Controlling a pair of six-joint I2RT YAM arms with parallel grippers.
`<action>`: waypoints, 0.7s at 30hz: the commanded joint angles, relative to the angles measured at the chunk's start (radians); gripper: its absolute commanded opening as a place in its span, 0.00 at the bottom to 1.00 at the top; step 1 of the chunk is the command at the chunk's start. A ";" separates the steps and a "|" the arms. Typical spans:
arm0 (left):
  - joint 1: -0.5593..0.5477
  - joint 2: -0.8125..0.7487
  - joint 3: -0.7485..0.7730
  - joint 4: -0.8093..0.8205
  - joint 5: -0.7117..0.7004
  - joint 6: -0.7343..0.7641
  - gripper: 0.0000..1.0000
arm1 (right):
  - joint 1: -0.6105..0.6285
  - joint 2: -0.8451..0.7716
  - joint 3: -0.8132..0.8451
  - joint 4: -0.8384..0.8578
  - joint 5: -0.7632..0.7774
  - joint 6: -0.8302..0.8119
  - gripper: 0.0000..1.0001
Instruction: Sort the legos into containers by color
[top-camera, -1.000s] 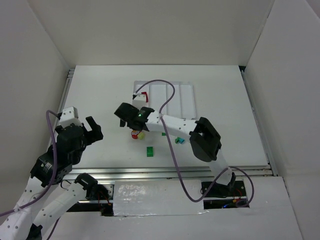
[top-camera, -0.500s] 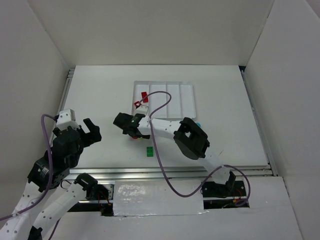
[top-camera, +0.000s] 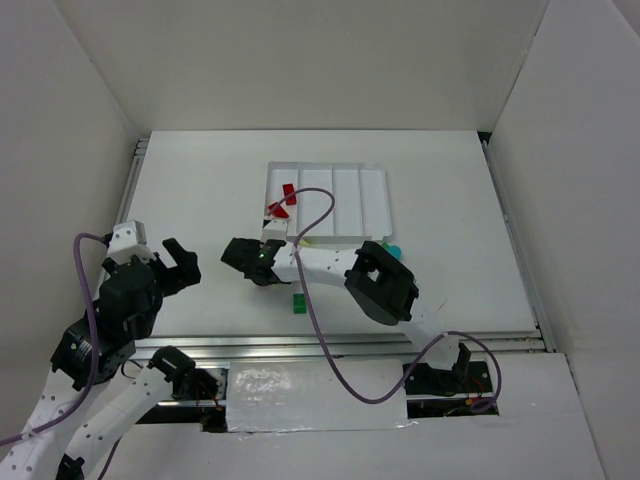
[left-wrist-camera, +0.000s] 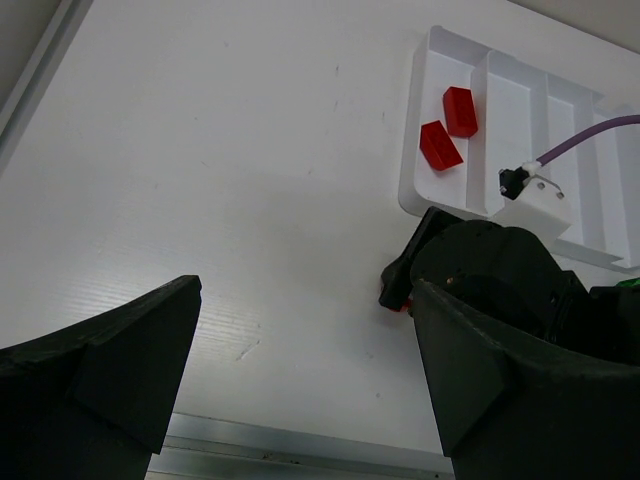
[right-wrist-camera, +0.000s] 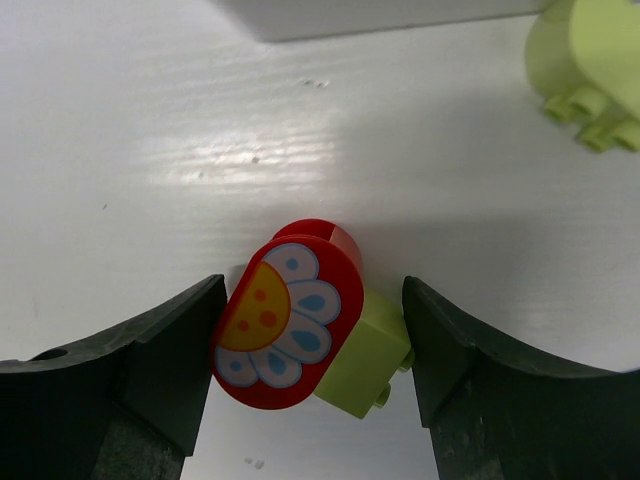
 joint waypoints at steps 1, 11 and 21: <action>-0.004 -0.007 -0.001 0.028 -0.014 0.007 0.99 | 0.046 -0.070 -0.040 0.139 -0.005 -0.101 0.37; -0.011 -0.014 0.005 0.017 -0.038 -0.011 0.99 | 0.063 -0.301 -0.439 0.659 -0.181 -0.570 0.25; -0.012 0.058 0.092 -0.009 0.118 -0.113 1.00 | 0.123 -0.731 -0.816 0.997 -0.298 -0.845 0.25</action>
